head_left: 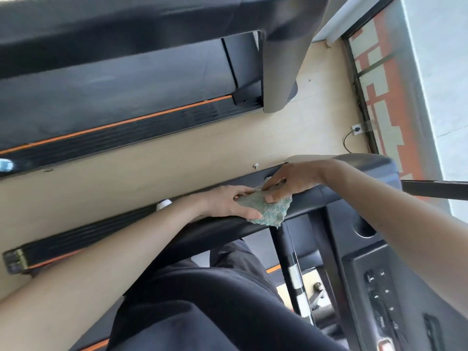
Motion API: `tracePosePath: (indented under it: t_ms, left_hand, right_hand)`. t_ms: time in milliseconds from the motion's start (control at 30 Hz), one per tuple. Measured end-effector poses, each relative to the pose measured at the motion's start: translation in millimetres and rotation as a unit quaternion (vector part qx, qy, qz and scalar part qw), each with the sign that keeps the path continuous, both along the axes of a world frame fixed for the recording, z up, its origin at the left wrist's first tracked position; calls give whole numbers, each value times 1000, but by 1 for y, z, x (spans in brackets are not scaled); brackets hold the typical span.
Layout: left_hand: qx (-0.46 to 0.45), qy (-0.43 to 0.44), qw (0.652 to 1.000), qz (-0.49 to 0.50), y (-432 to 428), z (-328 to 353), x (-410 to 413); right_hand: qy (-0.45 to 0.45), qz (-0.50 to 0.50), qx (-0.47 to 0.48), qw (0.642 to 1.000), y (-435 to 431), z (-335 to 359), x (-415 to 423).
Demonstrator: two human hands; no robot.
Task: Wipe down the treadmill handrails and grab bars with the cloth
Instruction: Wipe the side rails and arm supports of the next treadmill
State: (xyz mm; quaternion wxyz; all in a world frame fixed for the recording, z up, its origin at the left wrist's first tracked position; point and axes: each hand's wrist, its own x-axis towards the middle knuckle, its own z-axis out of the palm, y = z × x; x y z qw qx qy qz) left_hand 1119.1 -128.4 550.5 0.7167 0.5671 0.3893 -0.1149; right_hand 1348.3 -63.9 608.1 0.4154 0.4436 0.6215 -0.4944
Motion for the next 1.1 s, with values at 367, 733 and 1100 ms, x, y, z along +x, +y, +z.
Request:
tracePosePath:
  t_ms: [367, 733, 1100]
  left_hand:
    - [139, 151, 976, -70, -57, 33, -126]
    - [161, 250, 954, -24, -120, 50, -265]
    - [142, 173, 946, 232, -187, 30, -351]
  right_hand:
    - [71, 28, 26, 997, -50, 2, -122]
    - [140, 47, 46, 988, -99, -2, -267]
    - [163, 126, 96, 974, -132, -4, -361]
